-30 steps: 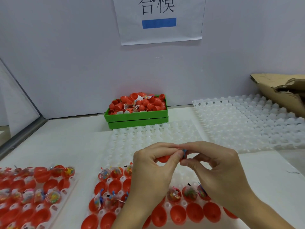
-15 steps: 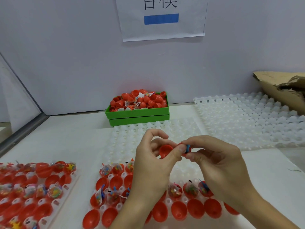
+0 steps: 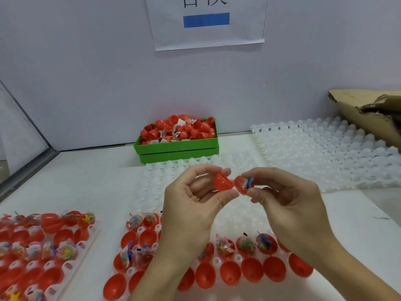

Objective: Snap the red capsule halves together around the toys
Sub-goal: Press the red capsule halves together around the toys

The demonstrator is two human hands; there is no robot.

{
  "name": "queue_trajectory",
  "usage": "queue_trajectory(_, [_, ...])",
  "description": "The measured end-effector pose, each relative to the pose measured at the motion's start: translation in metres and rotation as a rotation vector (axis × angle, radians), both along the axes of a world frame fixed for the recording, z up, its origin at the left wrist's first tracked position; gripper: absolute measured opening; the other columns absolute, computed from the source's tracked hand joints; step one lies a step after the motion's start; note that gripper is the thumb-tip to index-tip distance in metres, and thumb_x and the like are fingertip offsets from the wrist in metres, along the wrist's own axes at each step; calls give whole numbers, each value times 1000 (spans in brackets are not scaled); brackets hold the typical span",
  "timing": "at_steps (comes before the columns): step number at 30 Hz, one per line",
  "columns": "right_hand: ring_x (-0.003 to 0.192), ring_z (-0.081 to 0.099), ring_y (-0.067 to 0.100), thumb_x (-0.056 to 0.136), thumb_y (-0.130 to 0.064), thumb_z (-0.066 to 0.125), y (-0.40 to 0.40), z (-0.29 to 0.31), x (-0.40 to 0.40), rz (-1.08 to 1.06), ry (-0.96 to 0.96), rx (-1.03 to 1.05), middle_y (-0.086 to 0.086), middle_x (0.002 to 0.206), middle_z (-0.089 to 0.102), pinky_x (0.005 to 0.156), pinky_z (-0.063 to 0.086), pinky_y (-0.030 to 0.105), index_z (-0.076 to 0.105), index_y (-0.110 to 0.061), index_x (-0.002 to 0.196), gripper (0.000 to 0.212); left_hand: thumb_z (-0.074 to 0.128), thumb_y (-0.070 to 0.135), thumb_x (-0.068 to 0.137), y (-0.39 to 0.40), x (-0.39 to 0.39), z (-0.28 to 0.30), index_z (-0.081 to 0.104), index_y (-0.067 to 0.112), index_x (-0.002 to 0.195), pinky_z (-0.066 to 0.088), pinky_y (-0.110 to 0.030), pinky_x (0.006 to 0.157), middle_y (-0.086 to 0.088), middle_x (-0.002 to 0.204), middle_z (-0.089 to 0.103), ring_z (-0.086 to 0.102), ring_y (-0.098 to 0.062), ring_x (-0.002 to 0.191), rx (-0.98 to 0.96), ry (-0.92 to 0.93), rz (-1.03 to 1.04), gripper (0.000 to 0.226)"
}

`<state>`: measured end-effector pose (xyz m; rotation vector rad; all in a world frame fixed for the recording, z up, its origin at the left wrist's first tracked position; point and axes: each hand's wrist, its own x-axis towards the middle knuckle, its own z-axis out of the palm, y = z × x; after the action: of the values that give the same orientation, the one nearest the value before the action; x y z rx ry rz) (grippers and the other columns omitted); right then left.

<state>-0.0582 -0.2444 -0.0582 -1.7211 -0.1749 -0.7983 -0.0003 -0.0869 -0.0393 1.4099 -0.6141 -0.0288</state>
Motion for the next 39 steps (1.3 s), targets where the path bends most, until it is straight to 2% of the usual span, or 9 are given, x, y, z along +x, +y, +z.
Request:
queue_trajectory(4, [89,71,14,81,3,67,2,2,-1,-35,-40,-160,-12,93,74,71,56,21,74,-23,99,33,80,21,62,-2,-4,-1,76,26,101,57,-18,78,9,96,77,73,-9,93,22,-58,3,39])
queue_trajectory(7, [91,71,17,81,-1,66,1,1,0,-55,-36,-228,-10,94,74,70,59,33,73,-23,102,31,80,17,71,-4,-6,-2,74,33,104,55,-17,80,16,100,76,71,-5,99,102,-111,15,37])
queue_trajectory(10, [91,71,17,80,-2,69,-1,-1,0,-76,-31,-260,-12,95,73,69,59,36,73,-20,102,29,79,11,78,-4,-6,-4,71,35,111,53,-13,81,23,104,73,67,1,102,195,-196,62,41])
queue_trajectory(15, [93,71,12,79,3,77,-2,1,-1,-75,-10,-264,-16,95,73,72,58,30,69,-25,106,39,75,17,85,-3,-5,-3,67,44,110,52,-12,81,24,106,71,65,0,105,257,-264,40,37])
queue_trajectory(19, [89,72,7,75,1,82,-3,3,-2,-99,-14,-230,-14,89,74,73,56,22,65,-26,105,44,72,17,88,-2,-3,-6,70,26,111,54,-17,83,17,105,72,66,-8,108,261,-235,-22,26])
queue_trajectory(21, [87,72,6,73,3,83,-3,3,-2,-113,-24,-250,-13,87,74,72,56,21,65,-24,105,46,68,19,88,-2,-2,-8,69,25,112,55,-19,84,16,106,71,65,-9,109,263,-235,-38,25])
queue_trajectory(28, [86,69,6,74,4,82,-4,6,-2,-119,-86,-389,-14,91,72,69,54,21,70,-15,100,35,65,17,87,-3,-2,-8,66,32,110,52,-13,85,20,104,70,67,-4,105,275,-272,-32,27])
queue_trajectory(33, [81,57,-16,70,1,85,-4,6,-3,-176,-127,-517,-17,88,67,67,38,-2,72,-12,94,30,65,17,85,-3,-2,-7,66,28,107,54,-15,83,16,101,71,69,-6,100,267,-278,-25,24])
queue_trajectory(39, [81,54,-21,67,6,85,-4,2,-2,-197,-138,-556,-14,86,68,67,34,-5,72,-9,93,32,65,17,83,1,1,-5,60,25,101,54,-15,81,18,98,69,69,-6,93,317,-293,-48,21])
